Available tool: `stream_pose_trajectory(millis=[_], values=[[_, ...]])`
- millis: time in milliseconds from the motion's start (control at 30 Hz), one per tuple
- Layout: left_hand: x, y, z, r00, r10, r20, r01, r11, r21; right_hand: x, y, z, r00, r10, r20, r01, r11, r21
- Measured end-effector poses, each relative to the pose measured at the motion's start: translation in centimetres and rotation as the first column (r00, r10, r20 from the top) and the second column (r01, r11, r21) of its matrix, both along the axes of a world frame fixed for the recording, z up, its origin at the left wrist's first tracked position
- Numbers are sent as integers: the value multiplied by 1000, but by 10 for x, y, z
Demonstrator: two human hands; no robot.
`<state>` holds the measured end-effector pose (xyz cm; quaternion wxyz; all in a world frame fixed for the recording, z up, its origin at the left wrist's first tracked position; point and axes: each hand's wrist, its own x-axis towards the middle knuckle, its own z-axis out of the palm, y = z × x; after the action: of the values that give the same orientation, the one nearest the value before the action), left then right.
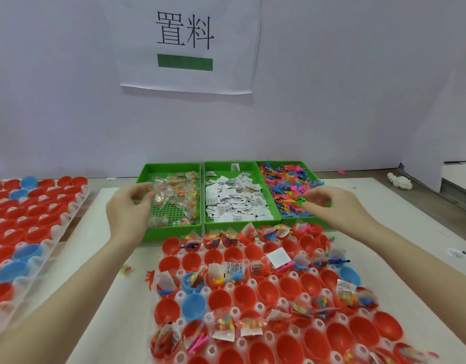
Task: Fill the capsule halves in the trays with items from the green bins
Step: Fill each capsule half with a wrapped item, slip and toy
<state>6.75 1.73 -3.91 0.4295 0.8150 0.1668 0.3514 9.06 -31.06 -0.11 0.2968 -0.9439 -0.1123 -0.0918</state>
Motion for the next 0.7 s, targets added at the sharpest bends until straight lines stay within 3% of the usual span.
stream_pose_trajectory(millis=[133,233,467,633,700], values=[[-24,-14,17,985,29,168,23,955,-296,47,1,-21,973,-102,-209,55,974,-218],[-44,-20,23,982,-56,183,125,910,-394,59,2,-31,946,-140,-293,64,965,-254],[-65,-27,37,962,-191,195,263,836,-481,60,4,-32,975,-149,-166,131,984,-118],[-72,-29,39,951,-229,207,304,817,-491,59,4,-31,989,-150,-17,150,985,84],[-72,-28,40,950,-230,209,306,809,-502,59,7,-29,995,-100,-19,101,989,112]])
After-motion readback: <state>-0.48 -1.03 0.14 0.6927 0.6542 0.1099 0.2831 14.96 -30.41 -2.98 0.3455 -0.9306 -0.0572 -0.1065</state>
